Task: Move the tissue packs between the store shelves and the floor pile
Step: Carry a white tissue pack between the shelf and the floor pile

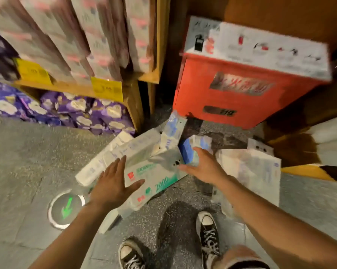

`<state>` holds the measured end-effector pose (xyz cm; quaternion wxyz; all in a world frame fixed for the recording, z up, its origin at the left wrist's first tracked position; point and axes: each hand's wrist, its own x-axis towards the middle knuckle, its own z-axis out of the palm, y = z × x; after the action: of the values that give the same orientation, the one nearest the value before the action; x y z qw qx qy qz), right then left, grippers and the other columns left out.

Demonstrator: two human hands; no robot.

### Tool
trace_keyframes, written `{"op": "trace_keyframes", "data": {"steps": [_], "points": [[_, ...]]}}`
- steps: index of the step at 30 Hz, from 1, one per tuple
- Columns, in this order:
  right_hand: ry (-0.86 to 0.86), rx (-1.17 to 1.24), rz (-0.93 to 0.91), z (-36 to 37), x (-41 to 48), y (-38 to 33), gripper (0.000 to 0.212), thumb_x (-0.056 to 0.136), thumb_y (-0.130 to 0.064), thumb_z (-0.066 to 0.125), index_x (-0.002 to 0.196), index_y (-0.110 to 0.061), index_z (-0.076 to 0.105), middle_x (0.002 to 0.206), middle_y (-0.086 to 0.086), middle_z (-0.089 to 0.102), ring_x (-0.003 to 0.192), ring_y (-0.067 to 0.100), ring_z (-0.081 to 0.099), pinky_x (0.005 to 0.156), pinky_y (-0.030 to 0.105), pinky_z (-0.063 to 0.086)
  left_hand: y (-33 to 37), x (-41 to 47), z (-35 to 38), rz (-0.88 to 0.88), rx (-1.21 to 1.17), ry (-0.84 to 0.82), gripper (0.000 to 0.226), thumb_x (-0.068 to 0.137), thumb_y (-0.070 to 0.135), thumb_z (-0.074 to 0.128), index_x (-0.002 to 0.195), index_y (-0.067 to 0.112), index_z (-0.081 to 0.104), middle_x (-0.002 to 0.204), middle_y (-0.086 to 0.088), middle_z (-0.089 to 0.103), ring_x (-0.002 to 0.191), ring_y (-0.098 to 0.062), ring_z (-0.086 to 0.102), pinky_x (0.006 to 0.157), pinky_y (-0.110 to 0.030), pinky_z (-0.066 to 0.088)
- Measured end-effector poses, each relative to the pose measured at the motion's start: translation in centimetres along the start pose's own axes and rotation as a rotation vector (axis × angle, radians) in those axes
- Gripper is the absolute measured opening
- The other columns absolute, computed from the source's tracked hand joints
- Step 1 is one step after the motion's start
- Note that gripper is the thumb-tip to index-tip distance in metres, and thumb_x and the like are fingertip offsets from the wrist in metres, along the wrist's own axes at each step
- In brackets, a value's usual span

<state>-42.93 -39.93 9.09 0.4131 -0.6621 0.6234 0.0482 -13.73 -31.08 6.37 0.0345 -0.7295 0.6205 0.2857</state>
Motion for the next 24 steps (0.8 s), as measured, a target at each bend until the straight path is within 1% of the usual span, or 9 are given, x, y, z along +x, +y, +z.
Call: {"op": "trace_keyframes", "data": {"steps": [3,6,7,10,12,15,19,21,24], "points": [[-0.060,-0.032,-0.029,5.1,8.2,4.6,0.116,0.075,-0.076,0.065,0.160,-0.012,0.017,0.165,0.005,0.025,0.147,0.026,0.034,0.114,0.041,0.038,-2.3,4.6,7.6,-0.063,0.004,0.019,0.131,0.059,0.104,0.014,0.159,0.019,0.010,0.164,-0.009,0.024,0.149,-0.029,0.028,0.118,-0.050,0.031],[-0.061,-0.035,-0.063,9.5,14.8,7.7,0.137,0.055,-0.098,0.056,0.156,-0.011,0.025,0.155,0.008,0.040,0.137,0.029,0.045,0.106,0.042,0.045,-4.5,7.4,12.4,-0.127,-0.023,0.010,0.131,0.059,0.102,0.028,0.159,0.019,0.008,0.164,-0.007,0.023,0.148,-0.029,0.029,0.117,-0.049,0.033],[-0.058,-0.031,-0.066,10.7,16.7,8.4,0.138,0.054,-0.097,0.058,0.155,-0.010,0.024,0.155,0.008,0.040,0.136,0.029,0.046,0.105,0.042,0.045,-5.2,8.0,13.4,-0.145,-0.039,0.008,0.128,0.063,0.098,0.039,0.159,0.020,0.008,0.164,-0.006,0.022,0.147,-0.029,0.030,0.117,-0.049,0.033],[-0.050,-0.021,-0.039,13.7,21.1,10.1,0.116,0.070,-0.073,0.074,0.154,-0.013,0.021,0.150,0.007,0.044,0.130,0.028,0.052,0.094,0.037,0.047,-7.1,8.9,14.9,-0.156,-0.097,0.020,0.120,0.067,0.083,0.057,0.159,0.024,0.006,0.165,-0.003,0.019,0.143,-0.029,0.036,0.113,-0.050,0.039],[-0.088,-0.008,-0.026,15.1,23.2,10.6,0.123,0.062,-0.077,0.075,0.152,-0.013,0.021,0.142,0.002,0.046,0.126,0.026,0.055,0.087,0.034,0.048,-7.9,9.2,15.3,-0.164,-0.131,0.045,0.122,0.065,0.082,0.062,0.158,0.029,0.005,0.163,-0.001,0.023,0.138,-0.029,0.044,0.107,-0.049,0.044],[-0.128,0.057,0.019,16.5,25.1,11.1,0.127,0.060,-0.071,0.083,0.150,-0.012,0.017,0.133,-0.008,0.039,0.125,0.020,0.052,0.093,0.033,0.050,-8.4,9.2,16.1,-0.228,-0.262,0.089,0.126,0.060,0.077,0.073,0.157,0.032,0.006,0.153,0.000,0.043,0.129,-0.025,0.054,0.103,-0.045,0.047],[-0.086,0.195,0.031,18.5,28.0,14.7,0.138,0.029,-0.085,0.085,0.141,-0.021,0.038,0.126,-0.009,0.061,0.115,0.015,0.064,0.090,0.040,0.059,-8.4,9.2,16.9,-0.299,-0.517,0.110,0.134,0.055,0.067,0.084,0.156,0.038,0.001,0.144,0.003,0.052,0.123,-0.020,0.055,0.103,-0.044,0.046],[-0.021,0.203,0.042,18.1,25.5,13.1,0.130,0.030,-0.079,0.088,0.135,-0.018,0.042,0.122,-0.008,0.061,0.112,0.014,0.062,0.092,0.038,0.057,-8.1,9.0,17.5,-0.300,-0.585,0.126,0.136,0.053,0.064,0.087,0.155,0.040,0.000,0.144,0.003,0.050,0.121,-0.018,0.055,0.102,-0.044,0.047],[0.091,0.188,0.076,17.5,21.6,10.6,0.116,0.044,-0.057,0.096,0.133,-0.014,0.038,0.120,-0.003,0.051,0.113,0.019,0.054,0.094,0.040,0.052,-7.6,8.1,17.7,-0.311,-0.638,0.170,0.132,0.054,0.053,0.093,0.156,0.036,0.010,0.140,0.002,0.054,0.114,-0.015,0.059,0.097,-0.039,0.050]]}}
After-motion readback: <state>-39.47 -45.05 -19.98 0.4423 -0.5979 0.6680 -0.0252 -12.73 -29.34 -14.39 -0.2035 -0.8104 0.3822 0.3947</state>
